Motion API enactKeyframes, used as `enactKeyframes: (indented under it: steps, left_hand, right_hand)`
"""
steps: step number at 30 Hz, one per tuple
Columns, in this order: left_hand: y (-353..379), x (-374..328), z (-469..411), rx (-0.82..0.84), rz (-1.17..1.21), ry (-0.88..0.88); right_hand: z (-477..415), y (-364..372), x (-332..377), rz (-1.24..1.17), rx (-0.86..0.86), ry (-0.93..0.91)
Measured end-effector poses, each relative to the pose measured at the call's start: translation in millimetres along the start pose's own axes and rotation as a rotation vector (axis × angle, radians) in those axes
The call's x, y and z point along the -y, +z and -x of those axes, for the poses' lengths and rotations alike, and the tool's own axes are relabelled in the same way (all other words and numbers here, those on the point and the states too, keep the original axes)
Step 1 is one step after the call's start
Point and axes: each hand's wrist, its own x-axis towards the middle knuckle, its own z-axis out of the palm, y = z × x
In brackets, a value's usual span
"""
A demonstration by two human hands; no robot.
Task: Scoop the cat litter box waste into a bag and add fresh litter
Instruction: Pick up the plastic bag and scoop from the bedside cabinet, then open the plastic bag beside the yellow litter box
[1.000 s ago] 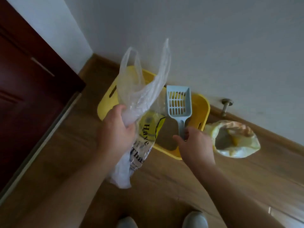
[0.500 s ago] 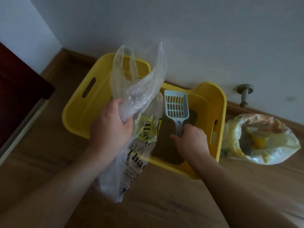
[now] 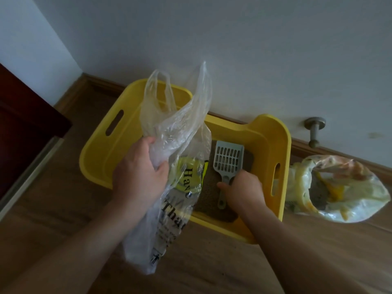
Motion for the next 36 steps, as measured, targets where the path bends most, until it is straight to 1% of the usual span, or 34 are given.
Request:
enactKeyframes:
  steps: [5,8,12,15,20,23,27,29,32,36]
  left_hand:
    - [-3.4,1.5,1.2,-0.013,-0.01,0.026]
    - [-10.6,0.5,4.6,-0.007,-0.014,0.039]
    - [-25.4,-4.7,13.5,0.009,-0.04,0.053]
    - [-35.8,-6.7,21.4,-0.011,-0.055,0.088]
    - [-52.9,-3.5,42.2,-0.034,-0.013,0.105]
    - [-73.8,6.9,61.3,-0.039,-0.025,0.081]
    - [-101.9,28.1,85.5,-0.082,-0.035,-0.02]
    - [-110.5,39.5,96.9,-0.091,-0.061,-0.015]
    - [-121.2,50.3,112.2,-0.071,-0.104,-0.031]
    - [-134.4,57.2,127.7,-0.087,-0.076,-0.059]
  right_hand:
    - [8.8,-5.2,4.2,-0.03,-0.078,-0.076]
    - [19.8,-12.8,6.7,-0.044,-0.1,-0.114]
    - [44.6,-29.0,16.9,-0.084,-0.117,-0.209]
    - [64.7,-47.0,36.6,-0.087,-0.166,-0.365]
    - [94.7,-76.3,70.6,0.026,-0.227,-0.674]
    - [116.5,-88.5,89.5,0.101,-0.213,-0.819]
    - [144.5,-88.5,115.0,0.182,-0.178,-1.074]
    - [150.1,-80.4,127.3,0.209,-0.165,-1.193]
    - [150.2,-69.3,142.0,0.204,-0.119,-1.27]
    - [149.2,-54.3,152.3,0.198,-0.089,-1.355]
